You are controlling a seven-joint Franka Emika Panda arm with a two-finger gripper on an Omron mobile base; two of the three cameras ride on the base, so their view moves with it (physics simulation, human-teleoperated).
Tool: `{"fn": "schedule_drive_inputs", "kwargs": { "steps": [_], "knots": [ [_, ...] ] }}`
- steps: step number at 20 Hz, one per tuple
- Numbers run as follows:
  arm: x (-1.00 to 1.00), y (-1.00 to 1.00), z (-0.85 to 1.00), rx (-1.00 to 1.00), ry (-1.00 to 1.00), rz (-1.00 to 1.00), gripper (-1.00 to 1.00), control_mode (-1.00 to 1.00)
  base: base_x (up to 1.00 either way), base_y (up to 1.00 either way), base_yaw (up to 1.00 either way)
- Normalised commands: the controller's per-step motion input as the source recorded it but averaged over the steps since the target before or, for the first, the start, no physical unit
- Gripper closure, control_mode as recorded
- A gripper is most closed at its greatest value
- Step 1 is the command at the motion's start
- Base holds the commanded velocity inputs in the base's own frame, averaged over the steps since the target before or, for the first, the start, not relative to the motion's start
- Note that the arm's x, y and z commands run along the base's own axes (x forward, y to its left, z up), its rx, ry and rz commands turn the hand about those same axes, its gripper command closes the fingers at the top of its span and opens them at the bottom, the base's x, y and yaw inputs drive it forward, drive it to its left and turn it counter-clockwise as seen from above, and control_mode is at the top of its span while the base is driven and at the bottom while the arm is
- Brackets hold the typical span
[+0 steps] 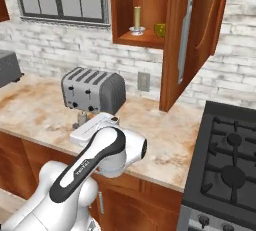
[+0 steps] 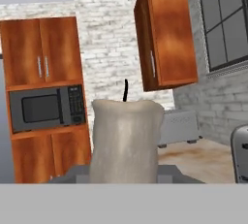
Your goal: Pick the candle and candle from the dining table and place them in the open cabinet. Close the cabinet after placing the objects.
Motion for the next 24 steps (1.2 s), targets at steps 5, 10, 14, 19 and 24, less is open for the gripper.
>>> {"fn": "schedule_drive_inputs", "kwargs": {
  "steps": [5,10,14,19,24],
  "knots": [
    [0.00,0.00,0.00,0.00,0.00,0.00,1.00,1.00,0.22,0.14,-0.24],
    [0.00,0.00,0.00,0.00,0.00,0.00,1.00,1.00,0.34,0.30,-0.20],
    [0.00,0.00,0.00,0.00,0.00,0.00,1.00,1.00,0.45,0.33,-0.15],
    [0.00,0.00,0.00,0.00,0.00,0.00,1.00,1.00,0.55,0.05,-0.04],
    [0.00,0.00,0.00,0.00,0.00,0.00,1.00,1.00,0.35,0.07,-0.04]
  ]
}}
